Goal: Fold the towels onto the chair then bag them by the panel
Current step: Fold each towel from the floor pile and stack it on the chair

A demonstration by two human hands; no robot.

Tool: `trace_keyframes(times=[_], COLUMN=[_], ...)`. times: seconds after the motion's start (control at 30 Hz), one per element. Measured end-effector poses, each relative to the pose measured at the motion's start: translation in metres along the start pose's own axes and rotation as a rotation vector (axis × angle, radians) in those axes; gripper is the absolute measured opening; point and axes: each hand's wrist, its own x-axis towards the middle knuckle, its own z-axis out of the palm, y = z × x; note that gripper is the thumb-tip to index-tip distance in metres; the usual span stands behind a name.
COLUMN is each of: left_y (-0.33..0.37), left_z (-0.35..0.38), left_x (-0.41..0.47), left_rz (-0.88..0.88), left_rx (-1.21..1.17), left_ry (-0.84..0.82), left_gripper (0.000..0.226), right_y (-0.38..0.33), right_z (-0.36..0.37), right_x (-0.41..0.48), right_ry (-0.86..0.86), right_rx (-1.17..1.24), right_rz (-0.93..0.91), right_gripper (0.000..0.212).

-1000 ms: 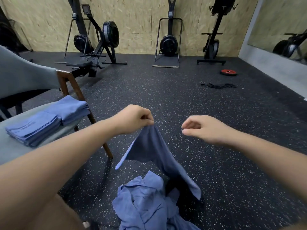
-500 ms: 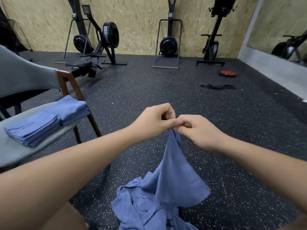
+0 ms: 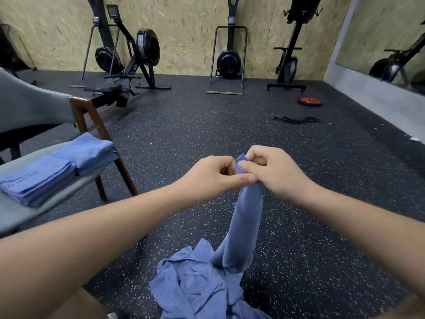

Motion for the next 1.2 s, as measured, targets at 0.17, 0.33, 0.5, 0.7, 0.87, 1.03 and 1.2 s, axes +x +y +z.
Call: trace_keyframes(times=[0.17, 0.33, 0.5, 0.7, 0.87, 1.03, 1.2], left_y=[0.002, 0.002, 0.001, 0.008, -0.005, -0.029, -0.050], left_z=[-0.001, -0.003, -0.003, -0.012, -0.020, -0.034, -0.057], left_x=[0.003, 0.003, 0.004, 0.007, 0.013, 0.015, 0.021], left_rz=[0.002, -0.026, -0.011, -0.094, -0.138, -0.089, -0.036], left_rx=[0.047, -0.027, 0.018, 0.059, 0.181, 0.356, 0.527], left_ry=[0.085, 0.012, 0.046, 0.122, 0.066, 0.024, 0.039], left_gripper=[0.027, 0.052, 0.030, 0.026, 0.020, 0.006, 0.013], right_y=[-0.002, 0.000, 0.004, 0.003, 0.002, 0.006, 0.012], right_z=[0.000, -0.002, -0.002, 0.001, -0.007, -0.021, -0.039], right_x=[0.004, 0.005, 0.004, 0.004, 0.004, 0.009, 0.016], right_ry=[0.026, 0.034, -0.049, -0.085, -0.042, 0.045, 0.174], right_rx=[0.006, -0.008, 0.103, 0.114, 0.036, 0.016, 0.068], right_rz=[-0.031, -0.062, -0.050, -0.077, -0.086, -0.075, -0.044], right_gripper=[0.022, 0.018, 0.015, 0.020, 0.016, 0.012, 0.014])
